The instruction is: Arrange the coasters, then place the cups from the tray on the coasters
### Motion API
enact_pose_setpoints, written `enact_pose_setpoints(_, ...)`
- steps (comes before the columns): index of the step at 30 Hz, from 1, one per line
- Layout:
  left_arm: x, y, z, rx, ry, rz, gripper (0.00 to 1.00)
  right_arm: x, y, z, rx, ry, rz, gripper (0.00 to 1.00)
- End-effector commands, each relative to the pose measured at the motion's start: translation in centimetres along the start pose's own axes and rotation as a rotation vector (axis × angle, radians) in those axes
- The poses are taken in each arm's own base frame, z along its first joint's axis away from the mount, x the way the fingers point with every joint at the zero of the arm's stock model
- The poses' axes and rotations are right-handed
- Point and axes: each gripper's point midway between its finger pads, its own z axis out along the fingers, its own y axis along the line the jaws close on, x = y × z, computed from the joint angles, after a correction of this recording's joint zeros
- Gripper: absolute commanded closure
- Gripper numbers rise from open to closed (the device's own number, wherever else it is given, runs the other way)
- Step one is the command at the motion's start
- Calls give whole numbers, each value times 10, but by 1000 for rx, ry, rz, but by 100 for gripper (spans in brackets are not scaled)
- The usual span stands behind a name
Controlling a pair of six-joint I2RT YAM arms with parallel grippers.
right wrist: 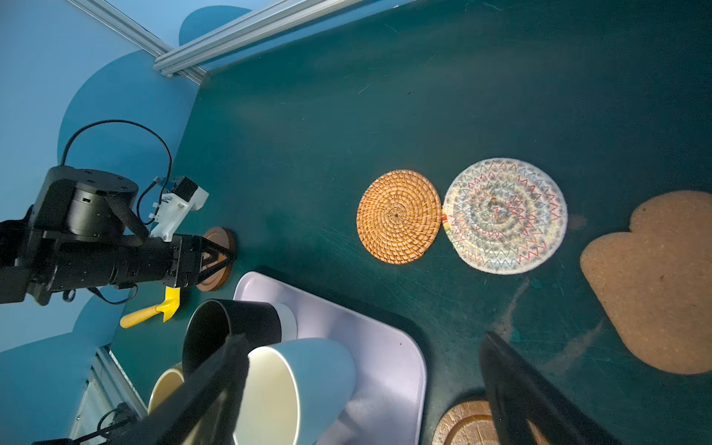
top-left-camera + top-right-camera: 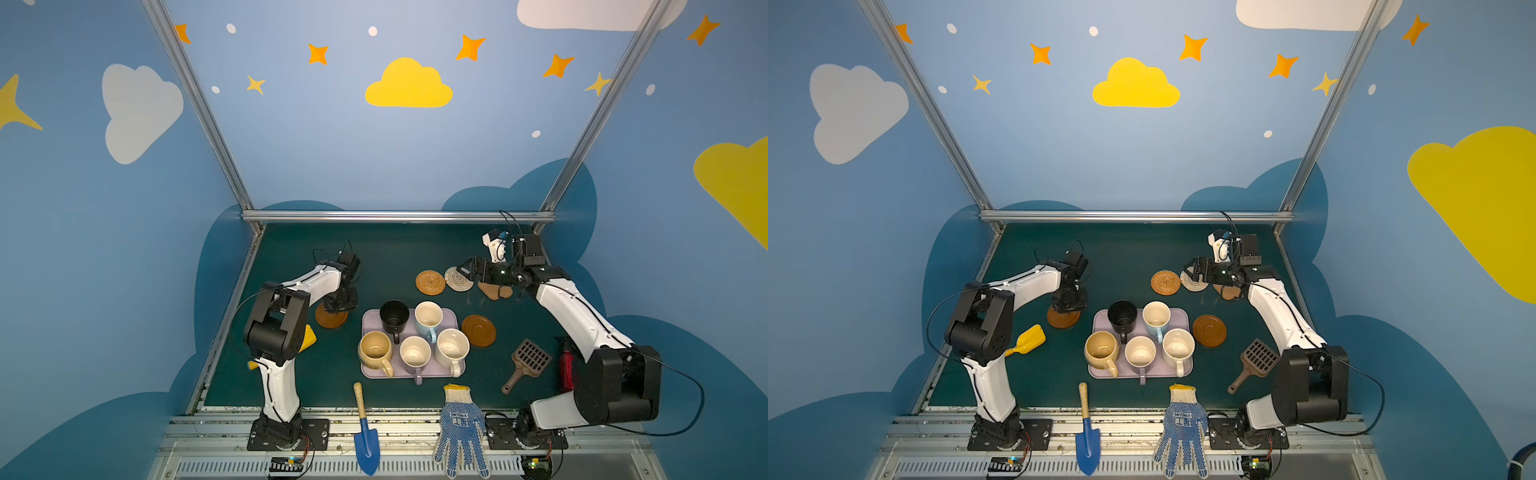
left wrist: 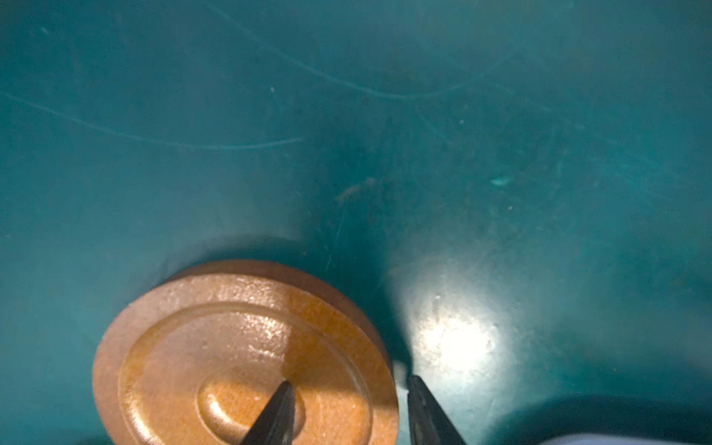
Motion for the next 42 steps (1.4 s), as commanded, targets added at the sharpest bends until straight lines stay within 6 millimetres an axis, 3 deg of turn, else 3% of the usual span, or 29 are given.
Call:
enact_pose_setpoints(1, -9, -24, 13, 91, 4, 0, 54, -4, 6, 4, -21, 10, -1, 7)
enact_pose_setpoints(19, -63, -63, 8, 180, -66, -6, 56, 1, 15, 20, -55, 49, -4, 8)
enact_pose_setpoints(29, -87, -73, 7, 165, -98, 6, 59, 4, 18, 31, -32, 82, -24, 8)
enact_pose_setpoints(42, -106, -83, 6, 173, -109, -1, 59, 7, 48, 63, -50, 130, -77, 9)
